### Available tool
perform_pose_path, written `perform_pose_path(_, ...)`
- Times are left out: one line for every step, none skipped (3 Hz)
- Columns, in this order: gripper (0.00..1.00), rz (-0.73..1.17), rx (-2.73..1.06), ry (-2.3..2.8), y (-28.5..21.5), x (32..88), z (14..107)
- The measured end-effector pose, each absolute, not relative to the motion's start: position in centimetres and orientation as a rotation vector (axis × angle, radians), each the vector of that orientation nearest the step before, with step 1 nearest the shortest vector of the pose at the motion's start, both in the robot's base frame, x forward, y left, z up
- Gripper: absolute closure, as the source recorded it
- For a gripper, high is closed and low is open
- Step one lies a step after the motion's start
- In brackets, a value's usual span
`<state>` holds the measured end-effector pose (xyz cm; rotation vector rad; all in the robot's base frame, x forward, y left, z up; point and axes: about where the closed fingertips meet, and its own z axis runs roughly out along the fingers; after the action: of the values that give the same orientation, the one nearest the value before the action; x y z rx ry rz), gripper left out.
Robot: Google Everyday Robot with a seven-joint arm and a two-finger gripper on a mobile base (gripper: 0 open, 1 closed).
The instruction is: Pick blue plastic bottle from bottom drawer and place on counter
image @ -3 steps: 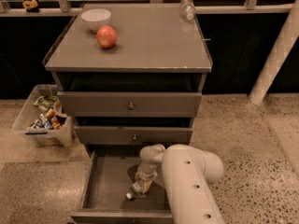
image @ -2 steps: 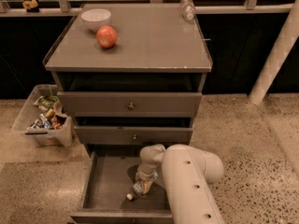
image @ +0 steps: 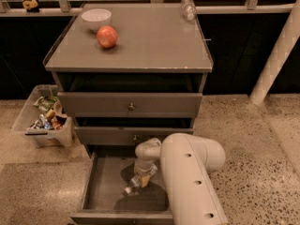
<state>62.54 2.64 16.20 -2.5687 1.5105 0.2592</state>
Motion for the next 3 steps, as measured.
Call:
perform_pose_path(1.00,-0.047,-2.585,1.359,5.7,67.4,23.6)
perform_pose_path(1.00,-0.292,-2.615,1.115,11.0,70.1,31.7)
perform_pose_path(1.00,-0.364,-2.621,1.047,12.1,69.9,35.3)
